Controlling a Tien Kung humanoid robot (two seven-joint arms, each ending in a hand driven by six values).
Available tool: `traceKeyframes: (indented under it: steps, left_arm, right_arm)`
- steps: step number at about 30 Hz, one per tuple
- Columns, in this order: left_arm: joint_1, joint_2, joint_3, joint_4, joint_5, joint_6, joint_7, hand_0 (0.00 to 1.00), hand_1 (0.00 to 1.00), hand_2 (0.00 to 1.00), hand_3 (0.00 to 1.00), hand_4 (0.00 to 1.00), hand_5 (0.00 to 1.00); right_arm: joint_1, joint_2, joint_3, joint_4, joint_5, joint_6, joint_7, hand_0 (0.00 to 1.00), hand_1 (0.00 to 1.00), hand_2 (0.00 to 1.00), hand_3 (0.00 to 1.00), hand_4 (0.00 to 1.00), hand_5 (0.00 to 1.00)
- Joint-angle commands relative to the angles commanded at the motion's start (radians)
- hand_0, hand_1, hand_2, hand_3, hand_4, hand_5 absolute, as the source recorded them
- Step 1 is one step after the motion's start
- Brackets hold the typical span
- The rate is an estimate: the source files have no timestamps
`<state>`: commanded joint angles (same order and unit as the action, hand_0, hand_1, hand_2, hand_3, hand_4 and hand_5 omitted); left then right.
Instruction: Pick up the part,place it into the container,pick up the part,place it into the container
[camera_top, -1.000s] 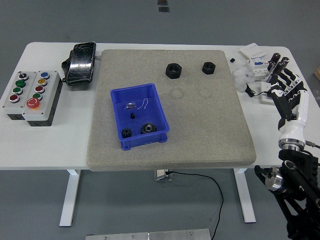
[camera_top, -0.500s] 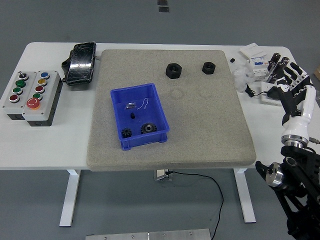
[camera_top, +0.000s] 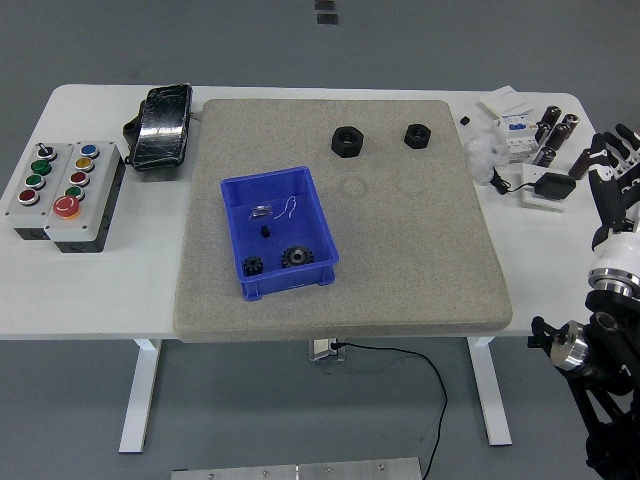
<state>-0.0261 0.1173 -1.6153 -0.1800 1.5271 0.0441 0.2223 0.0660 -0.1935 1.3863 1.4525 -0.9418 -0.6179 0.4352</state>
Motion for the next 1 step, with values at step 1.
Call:
traceKeyframes:
  steps: [1]
  left_arm:
    - [-0.001, -0.001, 0.011, 0.0, -0.008, -0.001, -0.004, 0.627, 0.541, 0.527, 0.629, 0.704, 0.569]
  right_arm:
    - [0.001, 0.001, 0.003, 0.0, -0.002, 0.0, -0.001, 0.643, 0.692, 0.71, 0.694, 0.81, 0.374]
